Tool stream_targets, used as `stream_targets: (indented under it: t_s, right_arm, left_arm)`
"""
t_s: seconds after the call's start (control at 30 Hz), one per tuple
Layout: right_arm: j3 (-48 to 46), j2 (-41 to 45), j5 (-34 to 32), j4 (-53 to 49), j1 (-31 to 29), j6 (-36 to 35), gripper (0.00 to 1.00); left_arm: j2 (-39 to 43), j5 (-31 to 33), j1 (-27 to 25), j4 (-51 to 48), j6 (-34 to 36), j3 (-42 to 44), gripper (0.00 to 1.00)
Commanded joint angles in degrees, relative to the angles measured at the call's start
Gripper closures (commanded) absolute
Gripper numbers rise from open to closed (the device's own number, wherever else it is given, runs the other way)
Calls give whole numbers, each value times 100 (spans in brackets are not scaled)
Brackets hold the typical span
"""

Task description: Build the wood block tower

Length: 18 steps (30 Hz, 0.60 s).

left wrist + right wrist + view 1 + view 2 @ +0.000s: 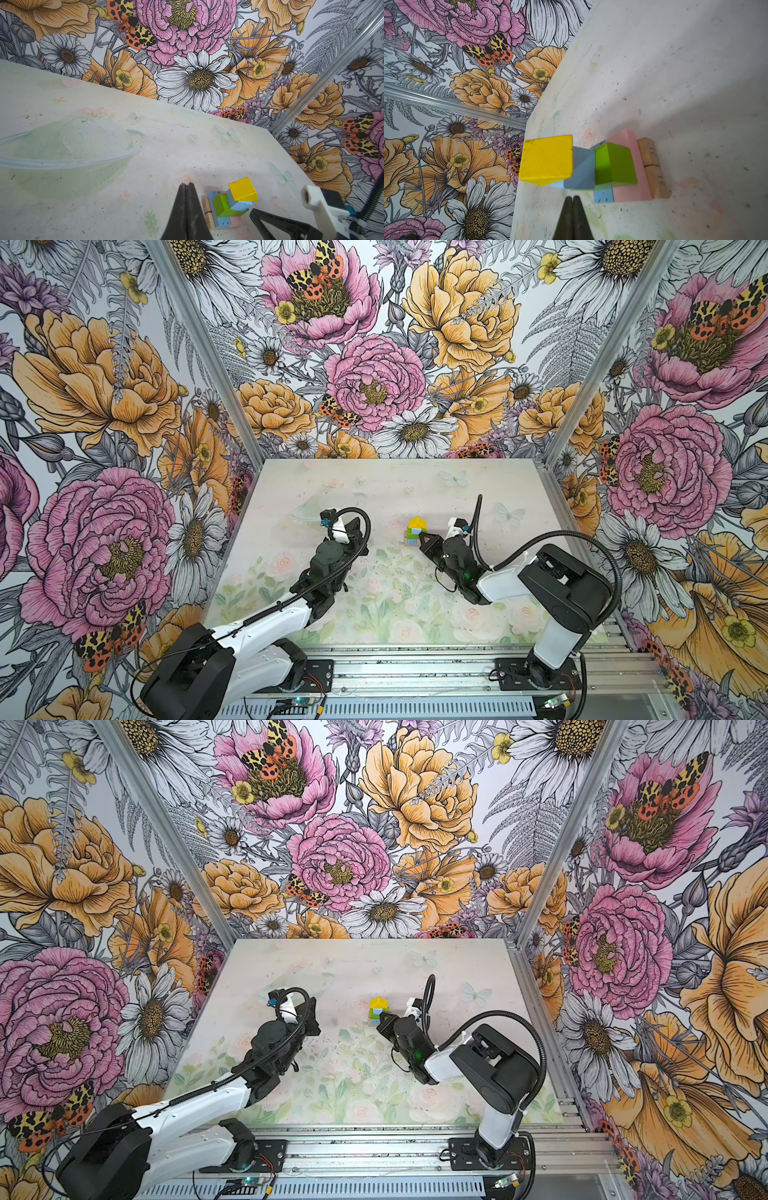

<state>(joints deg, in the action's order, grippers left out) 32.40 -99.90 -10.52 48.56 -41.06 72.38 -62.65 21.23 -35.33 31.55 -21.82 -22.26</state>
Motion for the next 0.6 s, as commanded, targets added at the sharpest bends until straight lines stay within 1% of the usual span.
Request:
stream_targets:
  t_s: [0.0,0.57]
  right_arm:
    - [111,-114,-139,36,2,-87,100]
    - [124,-122,-184,-13,19,-75,100]
  left_arm:
    - [78,86,71,88,152,82,100]
    - [114,117,70,79,160,105,100]
